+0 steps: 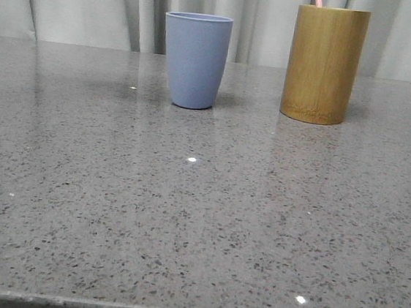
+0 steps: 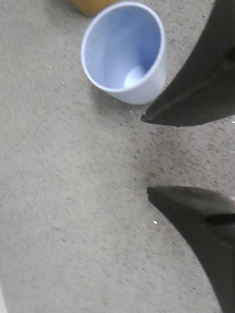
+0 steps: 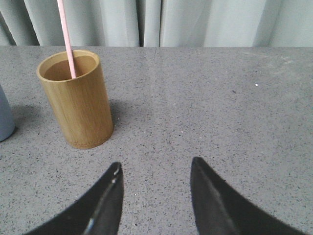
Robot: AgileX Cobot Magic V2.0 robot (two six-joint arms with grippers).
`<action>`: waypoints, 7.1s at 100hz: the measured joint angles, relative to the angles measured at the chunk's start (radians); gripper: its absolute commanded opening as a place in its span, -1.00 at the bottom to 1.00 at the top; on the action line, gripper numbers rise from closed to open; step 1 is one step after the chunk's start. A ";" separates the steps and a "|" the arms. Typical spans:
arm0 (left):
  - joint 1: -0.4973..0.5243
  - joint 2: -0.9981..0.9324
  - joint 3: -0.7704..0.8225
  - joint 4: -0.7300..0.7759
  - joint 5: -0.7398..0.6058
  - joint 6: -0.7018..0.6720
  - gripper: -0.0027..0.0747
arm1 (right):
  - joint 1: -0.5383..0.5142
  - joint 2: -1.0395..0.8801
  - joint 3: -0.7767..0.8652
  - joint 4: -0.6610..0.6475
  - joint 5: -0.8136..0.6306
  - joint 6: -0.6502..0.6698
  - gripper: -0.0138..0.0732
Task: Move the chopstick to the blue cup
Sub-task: 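Release the blue cup and raise the left gripper away, then move the right gripper above the bamboo cup around the pink chopstick, then close the right gripper on the pink chopstick and lift it out, then carry the chopstick over the blue cup and lower it inside, then open the right gripper to release the chopstick and withdraw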
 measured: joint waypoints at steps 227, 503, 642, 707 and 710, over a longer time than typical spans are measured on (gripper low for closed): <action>0.209 -1.027 1.041 0.076 -0.353 -0.018 -0.20 | 0.209 1.074 -1.027 0.040 0.186 0.000 0.11; 0.209 -1.027 1.041 0.093 -0.359 -0.018 -0.20 | 0.514 1.282 -1.390 0.046 0.069 -0.054 -0.93; 0.209 -1.027 1.041 0.093 -0.351 -0.018 -0.20 | 0.359 1.159 -1.179 0.046 0.110 -0.054 -0.20; 0.209 -1.027 1.041 0.093 -0.350 -0.018 -0.20 | 0.126 0.655 -0.616 0.036 0.038 -0.054 -0.21; 0.209 -1.027 1.041 0.093 -0.350 -0.018 -0.20 | 0.126 0.623 -0.589 0.036 0.027 -0.054 -0.21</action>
